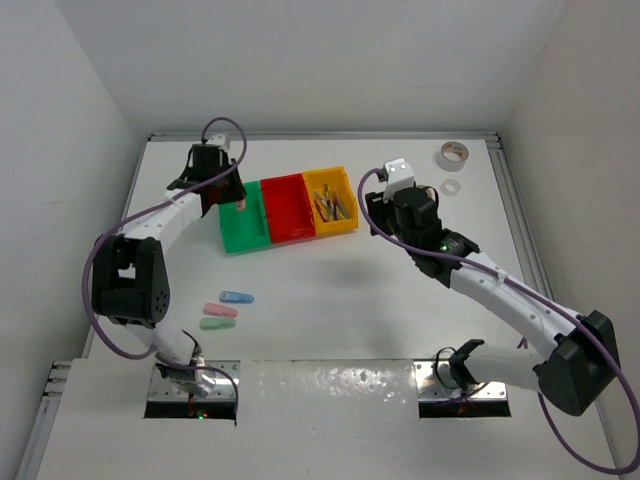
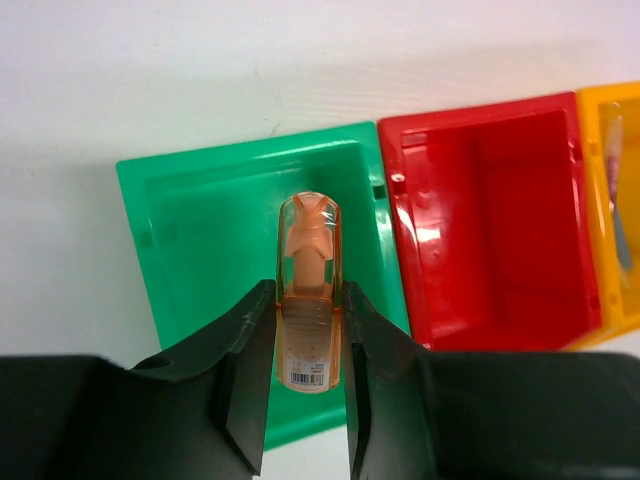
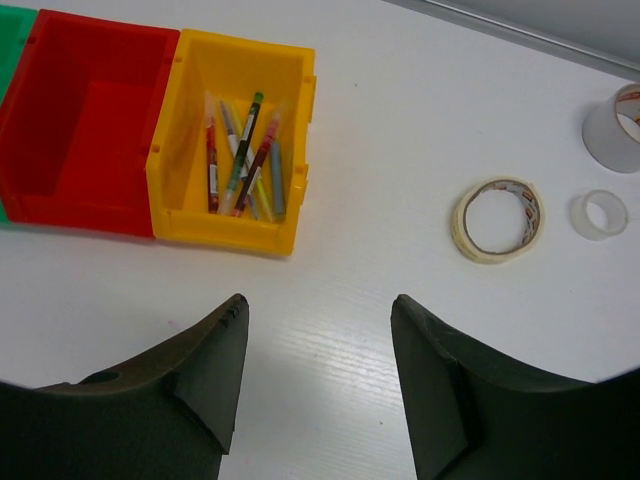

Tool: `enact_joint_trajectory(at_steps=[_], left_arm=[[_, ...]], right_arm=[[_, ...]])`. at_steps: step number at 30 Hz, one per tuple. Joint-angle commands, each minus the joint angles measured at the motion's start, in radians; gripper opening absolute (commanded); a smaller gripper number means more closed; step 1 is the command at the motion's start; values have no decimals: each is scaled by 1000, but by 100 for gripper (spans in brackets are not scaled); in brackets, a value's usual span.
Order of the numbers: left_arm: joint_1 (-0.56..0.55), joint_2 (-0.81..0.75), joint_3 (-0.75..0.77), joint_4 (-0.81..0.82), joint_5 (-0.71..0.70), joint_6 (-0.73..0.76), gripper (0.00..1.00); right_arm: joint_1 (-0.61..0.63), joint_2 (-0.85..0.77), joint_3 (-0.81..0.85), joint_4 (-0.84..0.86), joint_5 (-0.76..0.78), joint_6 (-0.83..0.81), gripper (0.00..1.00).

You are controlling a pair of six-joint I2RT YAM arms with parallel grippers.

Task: Sort the stationery into containers
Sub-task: Place the pen in the storage box, then pick up the pen from the center of the board.

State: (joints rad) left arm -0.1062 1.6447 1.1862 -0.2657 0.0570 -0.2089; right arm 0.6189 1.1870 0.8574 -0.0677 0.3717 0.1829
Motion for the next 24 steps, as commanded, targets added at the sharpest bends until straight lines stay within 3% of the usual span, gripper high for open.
enact_joint_trajectory(at_steps=[1,4,10,12,15,17,18,19,20,21,22,24], left_arm=[[-15,13,-4,105,-84,-26,14],[-13,20,-3,118,-101,11,24],[-13,6,-5,91,-120,43,62],[-13,-11,0,80,-120,49,67],[-18,-45,35,40,-82,80,63],[-27,-74,36,36,10,150,45],[-33,-124,6,42,85,310,38],[-47,-155,-25,52,316,439,36],[-50,-189,-54,2,448,586,35],[-53,-262,-104,-77,566,934,36],[-59,-287,-123,-297,677,1129,44],[-75,-344,-183,-473,655,1451,52]], right_arm=[[5,-21,-6,28,21,-2,58],[7,-23,2,16,21,-6,58],[7,-29,2,14,26,-8,58],[10,-30,5,14,23,-10,59],[16,-33,5,3,21,-13,59],[27,-38,5,-1,26,-19,59],[31,-40,3,-7,26,-20,59],[35,-43,2,-9,29,-22,59],[44,-47,-4,-14,35,-23,59],[48,-52,-9,-14,39,-22,58],[56,-55,-11,-15,44,-23,59],[70,-64,-21,-23,59,-23,59]])
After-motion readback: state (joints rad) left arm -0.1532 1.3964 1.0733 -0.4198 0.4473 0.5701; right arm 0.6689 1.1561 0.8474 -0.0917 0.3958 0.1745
